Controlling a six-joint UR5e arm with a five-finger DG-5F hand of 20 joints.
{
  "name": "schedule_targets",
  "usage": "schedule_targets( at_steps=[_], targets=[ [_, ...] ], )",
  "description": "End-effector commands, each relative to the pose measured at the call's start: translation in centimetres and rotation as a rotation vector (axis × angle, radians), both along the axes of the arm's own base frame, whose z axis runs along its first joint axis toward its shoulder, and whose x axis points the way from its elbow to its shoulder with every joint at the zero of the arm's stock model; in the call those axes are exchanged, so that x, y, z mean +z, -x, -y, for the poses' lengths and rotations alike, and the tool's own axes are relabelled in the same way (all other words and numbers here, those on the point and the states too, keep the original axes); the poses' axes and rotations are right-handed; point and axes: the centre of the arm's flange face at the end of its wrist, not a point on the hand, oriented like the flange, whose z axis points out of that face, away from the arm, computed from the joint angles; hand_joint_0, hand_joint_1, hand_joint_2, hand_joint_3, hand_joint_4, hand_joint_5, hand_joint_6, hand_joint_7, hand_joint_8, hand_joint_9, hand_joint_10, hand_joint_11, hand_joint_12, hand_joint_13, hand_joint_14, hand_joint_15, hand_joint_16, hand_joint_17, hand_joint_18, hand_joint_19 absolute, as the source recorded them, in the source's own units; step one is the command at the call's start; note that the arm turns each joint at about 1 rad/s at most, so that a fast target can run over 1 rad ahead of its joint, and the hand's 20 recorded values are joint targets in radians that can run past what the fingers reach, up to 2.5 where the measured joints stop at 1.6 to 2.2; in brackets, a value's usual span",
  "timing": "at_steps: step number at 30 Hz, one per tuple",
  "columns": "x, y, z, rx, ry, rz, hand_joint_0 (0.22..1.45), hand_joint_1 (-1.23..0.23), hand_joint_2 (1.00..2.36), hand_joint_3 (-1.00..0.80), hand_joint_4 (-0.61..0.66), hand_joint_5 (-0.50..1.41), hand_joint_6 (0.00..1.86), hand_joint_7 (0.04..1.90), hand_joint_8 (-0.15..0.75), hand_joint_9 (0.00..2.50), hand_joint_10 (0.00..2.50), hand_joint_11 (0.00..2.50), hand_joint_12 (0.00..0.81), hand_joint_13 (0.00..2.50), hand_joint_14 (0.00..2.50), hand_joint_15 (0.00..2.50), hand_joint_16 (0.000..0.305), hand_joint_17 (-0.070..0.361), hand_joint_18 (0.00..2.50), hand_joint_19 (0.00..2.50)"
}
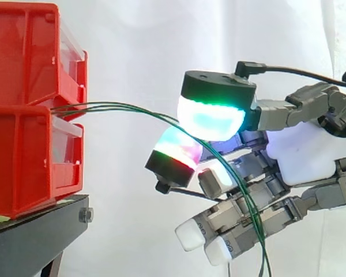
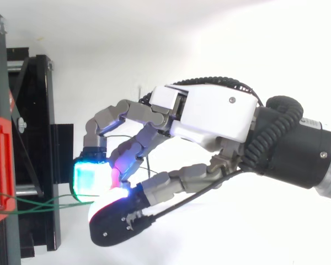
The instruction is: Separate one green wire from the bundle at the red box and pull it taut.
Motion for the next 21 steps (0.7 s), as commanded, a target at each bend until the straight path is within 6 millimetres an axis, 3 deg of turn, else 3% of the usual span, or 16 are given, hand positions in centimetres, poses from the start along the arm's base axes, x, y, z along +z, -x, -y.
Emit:
schedule_targets(
  at_steps=[1, 7, 13, 14, 21],
  targets=[
    [0.0, 0.0, 0.0, 0.000, 0.000, -0.001, 0.63, -0.92, 1.00, -0.50, 0.04, -0.15, 0.90, 0.99, 0.217, 1.10, 0.02, 0.82, 0.323, 0.72, 0.02, 0.43, 0.045, 0.102, 0.58, 0.46],
    [0.0, 0.0, 0.2, -0.002, -0.001, 0.001, 0.52, -0.75, 1.00, -0.50, 0.08, -0.14, 0.89, 0.97, 0.237, 1.14, 0.02, 0.81, 0.339, 0.75, 0.02, 0.42, 0.049, 0.110, 0.60, 0.46],
    [0.3, 0.1, 0.4, -0.005, 0.001, -0.006, 0.52, -0.70, 1.00, -0.50, 0.08, -0.14, 0.89, 0.98, 0.241, 1.17, 0.02, 0.81, 0.342, 0.76, 0.02, 0.43, 0.049, 0.109, 0.61, 0.46],
    [0.4, 0.1, 0.4, -0.005, 0.002, -0.008, 0.57, -0.66, 1.00, -0.50, 0.08, -0.14, 0.88, 1.01, 0.234, 1.18, 0.02, 0.82, 0.333, 0.76, 0.02, 0.43, 0.046, 0.104, 0.60, 0.47],
    [1.1, 0.3, 0.5, -0.005, 0.010, -0.041, 0.60, -0.75, 1.01, -0.42, 0.04, -0.13, 0.88, 1.05, 0.234, 1.17, 0.02, 0.83, 0.331, 0.76, 0.02, 0.43, 0.045, 0.102, 0.59, 0.47]
  ],
)
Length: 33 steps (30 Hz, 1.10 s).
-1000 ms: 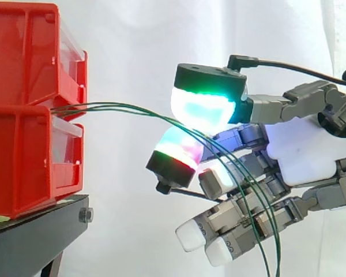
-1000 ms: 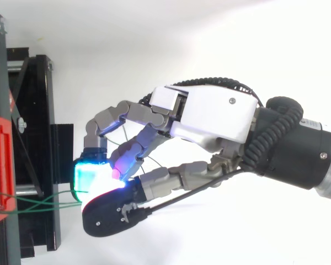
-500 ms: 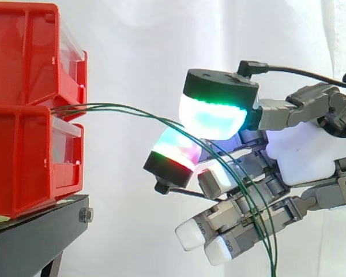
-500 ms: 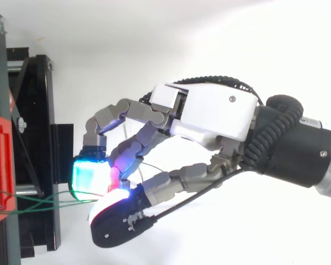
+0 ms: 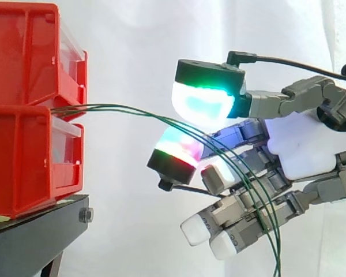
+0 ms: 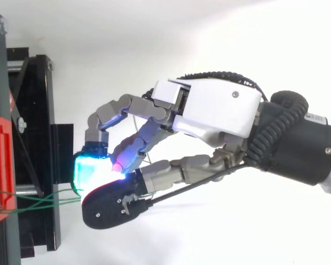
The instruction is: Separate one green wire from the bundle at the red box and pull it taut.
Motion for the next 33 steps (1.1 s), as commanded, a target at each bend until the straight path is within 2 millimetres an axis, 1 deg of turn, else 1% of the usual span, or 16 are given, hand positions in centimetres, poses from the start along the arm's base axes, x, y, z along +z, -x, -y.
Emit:
schedule_targets(
  at_steps=[1, 5, 9, 12, 15, 20, 23, 26, 28, 30, 33],
  targets=[
    [0.31, 0.17, 0.04, 0.000, 0.005, -0.019, 0.60, -0.76, 1.01, -0.41, 0.04, -0.13, 0.89, 1.06, 0.229, 1.17, 0.02, 0.83, 0.329, 0.75, 0.02, 0.44, 0.045, 0.102, 0.59, 0.47],
    [0.56, 0.23, 0.06, 0.000, 0.008, -0.028, 0.61, -0.77, 1.01, -0.42, 0.05, -0.14, 0.89, 1.04, 0.229, 1.16, 0.02, 0.83, 0.330, 0.75, 0.02, 0.43, 0.045, 0.102, 0.59, 0.47],
    [0.63, 0.31, 0.08, 0.000, 0.010, -0.036, 0.58, -0.73, 1.00, -0.50, 0.07, -0.14, 0.89, 1.01, 0.236, 1.17, 0.02, 0.82, 0.333, 0.76, 0.02, 0.43, 0.046, 0.103, 0.59, 0.48],
    [0.65, 0.39, 0.10, 0.000, 0.012, -0.043, 0.57, -0.73, 1.00, -0.50, 0.07, -0.14, 0.89, 1.01, 0.232, 1.17, 0.02, 0.82, 0.334, 0.76, 0.02, 0.43, 0.046, 0.104, 0.60, 0.47],
    [0.71, 0.38, 0.10, 0.000, 0.012, -0.043, 0.59, -0.78, 1.00, -0.50, 0.07, -0.14, 0.89, 1.03, 0.237, 1.17, 0.02, 0.83, 0.331, 0.76, 0.02, 0.43, 0.046, 0.103, 0.60, 0.47],
    [0.71, 0.38, 0.10, 0.000, 0.012, -0.043, 0.62, -0.84, 1.01, -0.43, 0.04, -0.14, 0.89, 1.05, 0.227, 1.15, 0.02, 0.84, 0.329, 0.75, 0.02, 0.43, 0.046, 0.103, 0.59, 0.47],
    [0.71, 0.38, 0.10, 0.001, 0.013, -0.044, 0.63, -0.85, 1.01, -0.42, 0.03, -0.15, 0.90, 1.03, 0.228, 1.14, 0.02, 0.82, 0.330, 0.75, 0.02, 0.43, 0.046, 0.103, 0.59, 0.47],
    [0.71, 0.38, 0.10, 0.001, 0.013, -0.044, 0.63, -0.85, 1.00, -0.45, 0.05, -0.15, 0.90, 1.00, 0.225, 1.13, 0.02, 0.83, 0.326, 0.75, 0.02, 0.43, 0.046, 0.103, 0.59, 0.47],
    [0.65, 0.41, 0.10, 0.001, 0.014, -0.045, 0.59, -0.82, 1.00, -0.50, 0.07, -0.15, 0.90, 0.97, 0.227, 1.14, 0.02, 0.83, 0.328, 0.75, 0.02, 0.43, 0.046, 0.104, 0.60, 0.47],
    [0.65, 0.41, 0.10, 0.000, 0.012, -0.045, 0.54, -0.79, 1.00, -0.50, 0.08, -0.15, 0.90, 0.95, 0.233, 1.19, 0.02, 0.85, 0.335, 0.77, 0.02, 0.44, 0.048, 0.107, 0.61, 0.46],
    [0.65, 0.41, 0.10, 0.000, 0.012, -0.045, 0.51, -0.76, 1.00, -0.50, 0.09, -0.15, 0.90, 0.95, 0.239, 1.26, 0.02, 0.92, 0.344, 0.79, 0.02, 0.44, 0.049, 0.111, 0.62, 0.46]
  ],
)
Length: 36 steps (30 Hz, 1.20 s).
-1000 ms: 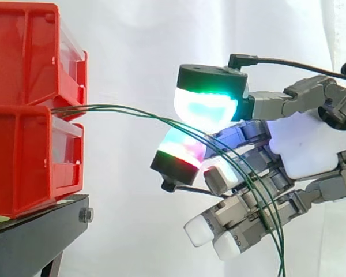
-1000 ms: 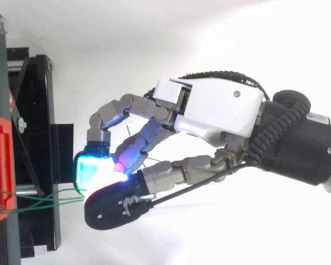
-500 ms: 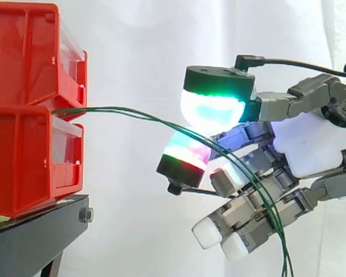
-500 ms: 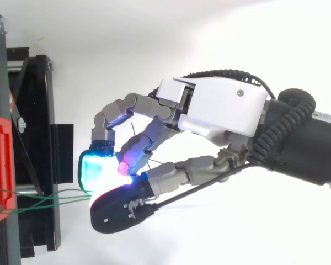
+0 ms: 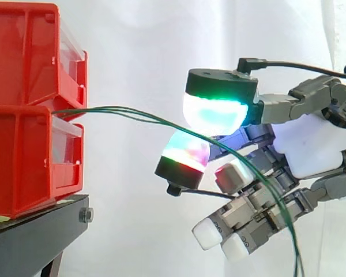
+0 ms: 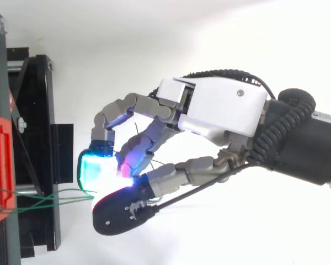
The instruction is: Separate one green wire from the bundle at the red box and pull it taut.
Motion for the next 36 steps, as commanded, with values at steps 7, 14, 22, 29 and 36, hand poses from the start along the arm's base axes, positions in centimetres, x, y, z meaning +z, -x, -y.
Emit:
schedule_targets(
  at_steps=[7, 14, 22, 29, 36],
  targets=[
    [-0.09, 0.04, 0.00, 0.000, 0.000, -0.002, 0.46, -0.76, 1.00, -0.50, 0.10, -0.15, 0.90, 0.93, 0.255, 1.32, 0.02, 1.02, 0.360, 0.82, 0.02, 0.46, 0.053, 0.119, 0.66, 0.45],
    [-0.16, 0.07, 0.01, 0.000, 0.002, -0.004, 0.46, -0.81, 1.00, -0.50, 0.10, -0.14, 0.90, 0.93, 0.250, 1.32, 0.02, 1.02, 0.360, 0.82, 0.02, 0.46, 0.053, 0.119, 0.66, 0.45],
    [-0.33, 0.05, 0.01, 0.000, 0.002, -0.006, 0.65, -0.88, 1.00, -0.45, -0.01, -0.15, 0.91, 1.06, 0.223, 1.26, 0.02, 1.00, 0.327, 0.79, 0.02, 0.46, 0.045, 0.102, 0.61, 0.48],
    [-0.40, 0.08, -0.10, 0.002, 0.002, -0.007, 0.66, -0.88, 1.01, -0.45, 0.00, -0.15, 0.92, 1.03, 0.224, 1.24, 0.02, 0.99, 0.327, 0.79, 0.02, 0.47, 0.045, 0.102, 0.61, 0.48],
    [-0.35, -0.02, -0.34, 0.004, 0.002, 0.002, 0.51, -0.68, 1.00, -0.50, 0.08, -0.14, 0.89, 0.98, 0.248, 1.27, 0.02, 0.97, 0.345, 0.80, 0.02, 0.47, 0.049, 0.110, 0.64, 0.48]
  ],
)
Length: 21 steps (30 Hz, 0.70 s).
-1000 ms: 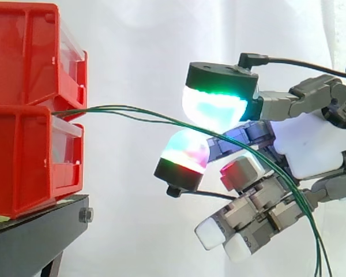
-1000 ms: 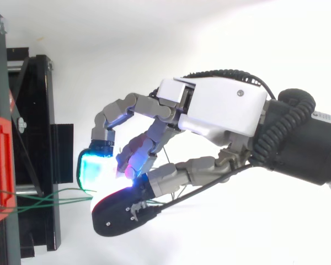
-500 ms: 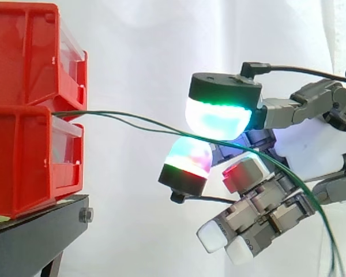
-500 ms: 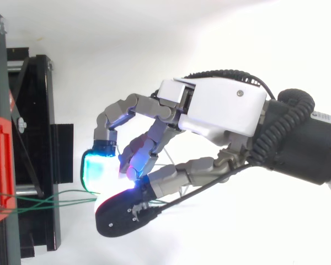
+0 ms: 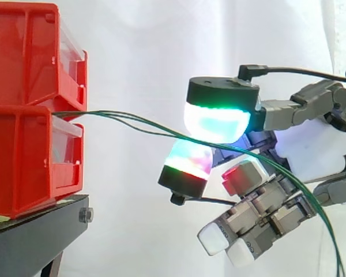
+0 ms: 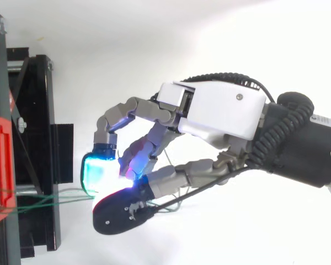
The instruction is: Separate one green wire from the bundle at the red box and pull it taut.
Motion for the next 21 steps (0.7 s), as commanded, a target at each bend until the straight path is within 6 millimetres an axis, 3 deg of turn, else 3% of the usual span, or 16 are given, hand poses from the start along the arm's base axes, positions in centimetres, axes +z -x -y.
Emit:
schedule_targets(
  at_steps=[1, 8, 15, 21],
  targets=[
    [0.0, -0.1, 0.0, -0.001, -0.001, 0.007, 0.48, -0.63, 1.00, -0.50, 0.09, -0.13, 0.88, 0.98, 0.256, 1.28, 0.02, 0.95, 0.357, 0.81, 0.02, 0.46, 0.052, 0.117, 0.65, 0.47],
    [-1.4, 0.1, 0.2, -0.008, -0.003, 0.014, 0.41, -0.55, 1.00, -0.50, 0.13, -0.14, 0.86, 0.92, 0.286, 1.30, 0.02, 0.93, 0.398, 0.83, 0.02, 0.45, 0.061, 0.136, 0.69, 0.46],
    [-1.6, -0.8, -0.1, -0.014, -0.021, 0.103, 0.40, -0.68, 1.00, -0.50, 0.14, -0.15, 0.87, 0.90, 0.279, 1.28, 0.02, 0.92, 0.398, 0.83, 0.02, 0.45, 0.061, 0.138, 0.68, 0.46],
    [-1.6, -0.8, -0.3, -0.018, -0.018, 0.105, 0.46, -0.81, 1.00, -0.50, 0.12, -0.17, 0.88, 0.90, 0.257, 1.22, 0.02, 0.94, 0.369, 0.80, 0.02, 0.46, 0.055, 0.125, 0.63, 0.46]
  ],
)
